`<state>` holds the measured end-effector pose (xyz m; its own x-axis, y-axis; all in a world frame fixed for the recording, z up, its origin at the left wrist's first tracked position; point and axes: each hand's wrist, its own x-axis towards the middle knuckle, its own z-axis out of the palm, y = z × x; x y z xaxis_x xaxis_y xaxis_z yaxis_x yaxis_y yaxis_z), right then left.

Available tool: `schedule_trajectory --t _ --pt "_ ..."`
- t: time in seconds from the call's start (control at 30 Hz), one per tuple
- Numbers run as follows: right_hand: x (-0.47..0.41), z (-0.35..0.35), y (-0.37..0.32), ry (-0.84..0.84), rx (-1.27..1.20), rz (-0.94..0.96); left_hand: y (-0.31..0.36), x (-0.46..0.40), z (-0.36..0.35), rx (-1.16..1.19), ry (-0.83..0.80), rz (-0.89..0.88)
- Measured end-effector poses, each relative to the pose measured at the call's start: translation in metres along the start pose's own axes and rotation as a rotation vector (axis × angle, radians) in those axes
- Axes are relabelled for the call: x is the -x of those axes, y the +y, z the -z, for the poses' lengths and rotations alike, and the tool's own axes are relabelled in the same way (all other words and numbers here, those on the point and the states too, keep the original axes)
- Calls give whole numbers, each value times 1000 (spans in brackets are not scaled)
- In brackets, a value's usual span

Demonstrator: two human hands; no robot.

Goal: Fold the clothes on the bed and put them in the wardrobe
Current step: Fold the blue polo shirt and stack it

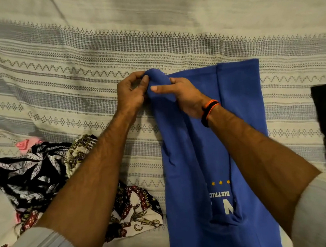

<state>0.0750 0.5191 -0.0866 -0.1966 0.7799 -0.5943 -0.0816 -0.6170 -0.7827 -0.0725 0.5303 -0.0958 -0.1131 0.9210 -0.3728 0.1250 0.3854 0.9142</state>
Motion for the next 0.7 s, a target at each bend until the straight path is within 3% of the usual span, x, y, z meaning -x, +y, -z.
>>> schedule_trajectory --t 0.13,0.23,0.3,0.4,0.53,0.7 --pt "-2 6 -3 140 -157 32 3 2 -2 86 -22 212" --pt "-3 18 1 271 13 46 2 3 -3 32 -75 315" --pt "-6 25 5 410 159 81 -1 -1 -4 -29 -11 304" --pt "-13 34 11 532 188 107 -1 -7 -6 -97 184 204" --pt "-18 43 14 503 381 5 -4 -8 -9 -180 107 243" --pt "-11 45 9 574 509 175 -4 -9 -11 -232 223 166"
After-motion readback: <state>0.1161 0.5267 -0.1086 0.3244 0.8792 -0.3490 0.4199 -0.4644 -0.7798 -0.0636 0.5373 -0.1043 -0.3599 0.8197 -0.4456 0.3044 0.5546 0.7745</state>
